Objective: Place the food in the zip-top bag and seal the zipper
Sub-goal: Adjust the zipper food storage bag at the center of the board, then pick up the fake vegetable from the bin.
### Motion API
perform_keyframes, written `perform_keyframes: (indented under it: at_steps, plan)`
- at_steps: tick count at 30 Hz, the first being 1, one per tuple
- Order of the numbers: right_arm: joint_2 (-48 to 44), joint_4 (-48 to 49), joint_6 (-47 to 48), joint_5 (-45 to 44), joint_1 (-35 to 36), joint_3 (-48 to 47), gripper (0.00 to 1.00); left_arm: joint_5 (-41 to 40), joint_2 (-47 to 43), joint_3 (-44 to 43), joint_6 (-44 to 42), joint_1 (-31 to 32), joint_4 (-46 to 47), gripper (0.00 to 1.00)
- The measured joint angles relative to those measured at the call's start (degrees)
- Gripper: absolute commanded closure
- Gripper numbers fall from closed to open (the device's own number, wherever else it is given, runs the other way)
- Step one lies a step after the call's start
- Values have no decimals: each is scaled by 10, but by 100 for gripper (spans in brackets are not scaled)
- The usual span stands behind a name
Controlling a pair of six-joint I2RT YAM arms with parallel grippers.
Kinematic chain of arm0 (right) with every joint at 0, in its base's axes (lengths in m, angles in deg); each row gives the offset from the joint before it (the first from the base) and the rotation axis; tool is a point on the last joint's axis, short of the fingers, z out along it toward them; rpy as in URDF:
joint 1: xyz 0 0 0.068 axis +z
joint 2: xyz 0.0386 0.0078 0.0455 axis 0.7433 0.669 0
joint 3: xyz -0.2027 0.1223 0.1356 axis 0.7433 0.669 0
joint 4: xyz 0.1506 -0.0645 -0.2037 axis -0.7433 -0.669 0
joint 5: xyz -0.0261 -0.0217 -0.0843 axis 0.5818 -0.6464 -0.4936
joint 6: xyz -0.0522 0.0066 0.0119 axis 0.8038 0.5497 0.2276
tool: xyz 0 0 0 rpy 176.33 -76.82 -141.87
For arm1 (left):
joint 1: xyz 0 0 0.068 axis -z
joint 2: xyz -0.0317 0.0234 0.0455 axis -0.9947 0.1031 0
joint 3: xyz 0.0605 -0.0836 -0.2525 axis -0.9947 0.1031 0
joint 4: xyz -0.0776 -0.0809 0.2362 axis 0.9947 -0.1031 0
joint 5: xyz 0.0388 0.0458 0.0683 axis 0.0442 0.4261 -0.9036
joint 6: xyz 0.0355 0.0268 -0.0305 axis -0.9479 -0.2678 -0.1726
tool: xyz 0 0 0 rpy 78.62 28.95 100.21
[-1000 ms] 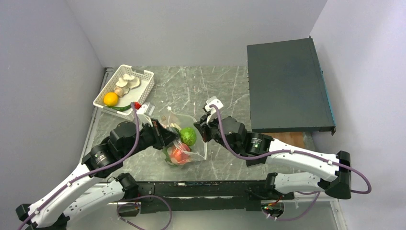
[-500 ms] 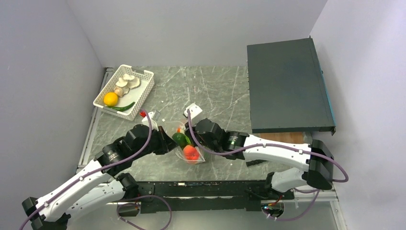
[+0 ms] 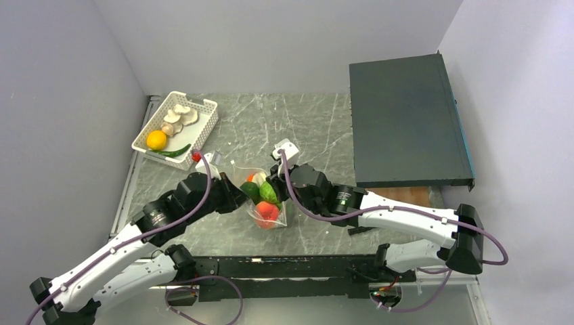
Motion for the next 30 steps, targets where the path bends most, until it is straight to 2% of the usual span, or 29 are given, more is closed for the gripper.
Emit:
perform_keyframes:
  at_steps: [1,3,4,5,7,11,13,19,22,24,27,30]
  plan:
    - [1,3,2,-5,0,3,100,-6,-6,0,3,0,-5,80]
    - [1,13,2,-11,0,12,100,-16,-21,0,5,0,-17,44]
    - [1,22,3,-12,0,17,100,-21,-32,0,2,0,-21,32]
    - [1,30,3,-13,0,23,100,-24,-45,0,3,0,-23,24]
    - [1,40,4,-14,0,31,100,-33,-79,0,-1,-1,-30,14]
    - [0,56,4,-24,0,41,100,-62,-118,-27,-24,-1,-78,3]
    - [-5,61,5,-31,0,48,100,-92,-112,-67,-41,-1,-115,2]
    - [-28,69,6,-45,-5,67,100,-169,-12,-215,-122,-24,-207,0]
    - [-33,76,6,-45,-9,73,100,-161,53,-245,-176,-116,-212,1]
    - [-34,79,6,-44,-10,76,100,-122,94,-244,-220,-223,-205,0]
    - [-34,82,6,-43,-10,79,100,-76,158,-242,-257,-344,-189,1]
    - [-34,86,6,-43,-10,83,100,-40,227,-252,-271,-430,-175,0]
